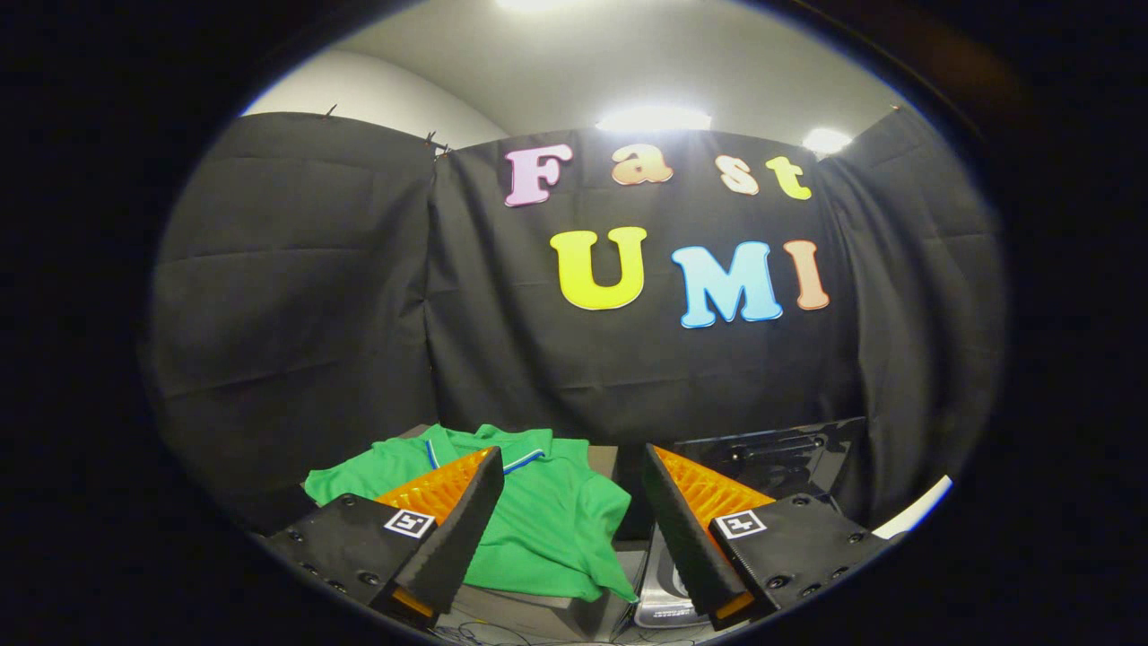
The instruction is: Put the clothes into the washing machine and then close the washing machine lid.
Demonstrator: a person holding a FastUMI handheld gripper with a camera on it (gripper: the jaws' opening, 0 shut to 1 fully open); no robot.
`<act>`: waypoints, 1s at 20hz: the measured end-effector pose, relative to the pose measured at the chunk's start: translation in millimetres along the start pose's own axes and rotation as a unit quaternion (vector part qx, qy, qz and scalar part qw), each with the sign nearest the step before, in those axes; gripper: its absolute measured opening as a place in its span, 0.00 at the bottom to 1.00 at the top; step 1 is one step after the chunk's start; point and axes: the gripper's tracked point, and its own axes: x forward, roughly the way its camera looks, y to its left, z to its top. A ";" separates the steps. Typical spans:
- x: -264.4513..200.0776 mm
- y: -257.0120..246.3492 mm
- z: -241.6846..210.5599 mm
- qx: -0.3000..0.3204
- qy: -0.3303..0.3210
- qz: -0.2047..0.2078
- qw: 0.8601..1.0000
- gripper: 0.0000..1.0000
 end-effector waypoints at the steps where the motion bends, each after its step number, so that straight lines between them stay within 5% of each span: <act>1: 8.4 7.9 -1.9 -0.006 0.009 0.005 1.000 0.98; 20: 108.4 130.3 -112.3 -0.050 0.228 0.080 0.969 0.98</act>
